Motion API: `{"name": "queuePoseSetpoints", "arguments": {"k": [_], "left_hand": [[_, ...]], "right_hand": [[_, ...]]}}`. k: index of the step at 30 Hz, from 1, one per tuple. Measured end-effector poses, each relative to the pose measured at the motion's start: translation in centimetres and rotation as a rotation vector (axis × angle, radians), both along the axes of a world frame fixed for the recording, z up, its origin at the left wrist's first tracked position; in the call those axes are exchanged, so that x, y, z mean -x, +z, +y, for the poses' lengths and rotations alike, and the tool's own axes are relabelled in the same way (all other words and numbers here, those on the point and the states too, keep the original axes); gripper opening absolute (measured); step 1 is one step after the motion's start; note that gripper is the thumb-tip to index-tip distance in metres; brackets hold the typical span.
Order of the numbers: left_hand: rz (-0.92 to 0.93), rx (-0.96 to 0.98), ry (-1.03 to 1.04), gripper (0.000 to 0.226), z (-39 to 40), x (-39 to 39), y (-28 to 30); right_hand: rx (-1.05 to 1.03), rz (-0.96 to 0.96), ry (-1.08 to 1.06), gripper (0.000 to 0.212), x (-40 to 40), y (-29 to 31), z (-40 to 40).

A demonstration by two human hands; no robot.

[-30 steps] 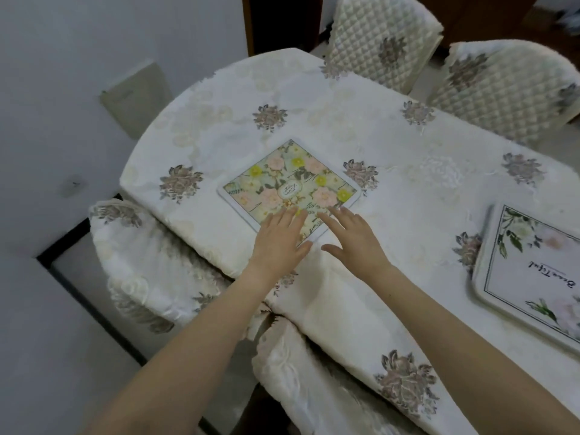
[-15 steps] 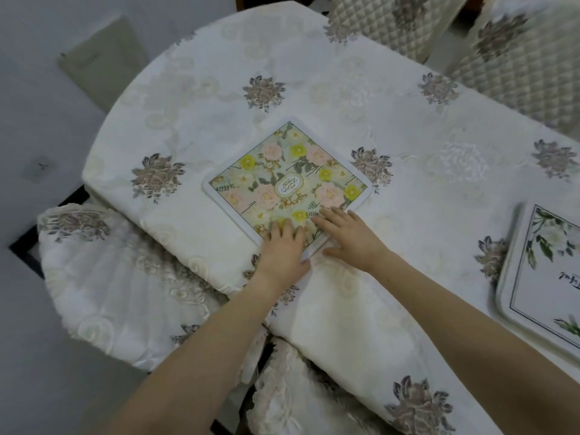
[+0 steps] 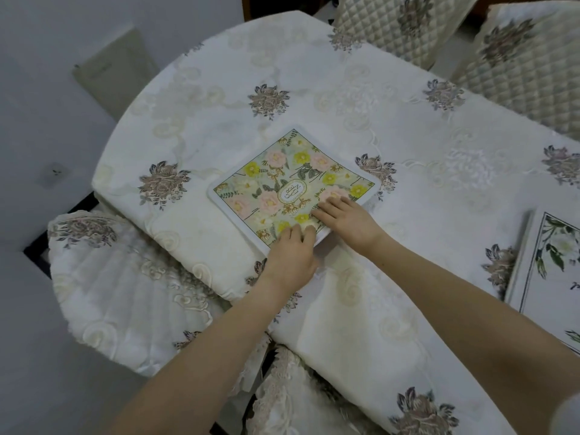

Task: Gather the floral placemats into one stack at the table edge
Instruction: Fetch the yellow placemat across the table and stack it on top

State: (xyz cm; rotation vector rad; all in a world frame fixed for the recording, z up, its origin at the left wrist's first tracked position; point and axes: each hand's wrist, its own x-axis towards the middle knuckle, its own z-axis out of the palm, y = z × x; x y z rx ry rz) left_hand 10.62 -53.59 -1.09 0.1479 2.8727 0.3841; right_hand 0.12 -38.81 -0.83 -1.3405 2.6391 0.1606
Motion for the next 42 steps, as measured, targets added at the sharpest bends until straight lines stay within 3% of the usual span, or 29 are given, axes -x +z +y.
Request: {"name": "queuePoseSetpoints", "arguments": {"k": [5, 7, 12, 17, 28, 35, 38, 42], "left_hand": [[-0.017, 0.083, 0.128, 0.07, 1.1, 1.0, 1.8], [0.001, 0.088, 0.106, 0.073, 1.1, 0.6, 2.2], [0.049, 0.091, 0.04, 0.088, -0.7, -1.7, 2.3], [0.122, 0.025, -0.019, 0.092, -2.0, -3.6, 2.3], [0.349, -0.044, -0.169, 0.073, 1.9, -5.1, 8.1], [0.508, 0.005, -0.199, 0.063, 9.1, -7.8, 10.6], [0.517, 0.032, -0.173, 0.065, 13.0, -9.8, 11.6], [0.544, 0.063, -0.153, 0.066, 17.9, -12.9, 12.8]], "right_hand": [[0.175, 0.155, 0.04, 0.039, -2.1, 1.8, 0.1], [0.234, 0.129, 0.029, 0.036, -2.4, 1.9, 0.6], [0.08, -0.012, -0.145, 0.061, -2.1, 2.3, 2.3], [0.031, 0.09, -0.189, 0.059, -4.3, 3.1, 2.3], [0.183, 0.463, -0.24, 0.036, -9.5, 9.6, 7.3], [0.253, 0.596, -0.205, 0.041, -12.5, 11.5, 15.1], [0.321, 0.629, -0.187, 0.034, -13.9, 11.7, 18.9], [0.391, 0.627, -0.176, 0.043, -16.4, 12.1, 24.0]]}}
